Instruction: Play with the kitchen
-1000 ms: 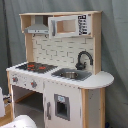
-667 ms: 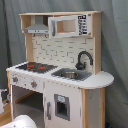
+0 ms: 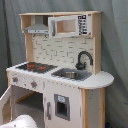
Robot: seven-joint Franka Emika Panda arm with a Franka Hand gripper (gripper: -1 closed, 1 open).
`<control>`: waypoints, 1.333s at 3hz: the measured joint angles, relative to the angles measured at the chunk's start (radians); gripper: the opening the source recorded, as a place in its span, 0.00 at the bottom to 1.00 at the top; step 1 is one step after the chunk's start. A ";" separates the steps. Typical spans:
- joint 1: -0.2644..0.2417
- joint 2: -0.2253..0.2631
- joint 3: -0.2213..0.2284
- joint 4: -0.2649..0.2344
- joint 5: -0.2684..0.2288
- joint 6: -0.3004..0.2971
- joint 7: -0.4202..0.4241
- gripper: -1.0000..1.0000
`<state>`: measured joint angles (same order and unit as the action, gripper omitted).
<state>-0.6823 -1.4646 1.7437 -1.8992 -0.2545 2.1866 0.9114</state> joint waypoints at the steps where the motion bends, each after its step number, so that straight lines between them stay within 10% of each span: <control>1: -0.052 0.009 0.029 0.072 0.019 0.011 -0.047 1.00; 4: -0.123 0.072 -0.056 0.276 0.020 0.003 -0.255 1.00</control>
<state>-0.8052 -1.3922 1.6878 -1.6230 -0.2346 2.1901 0.6562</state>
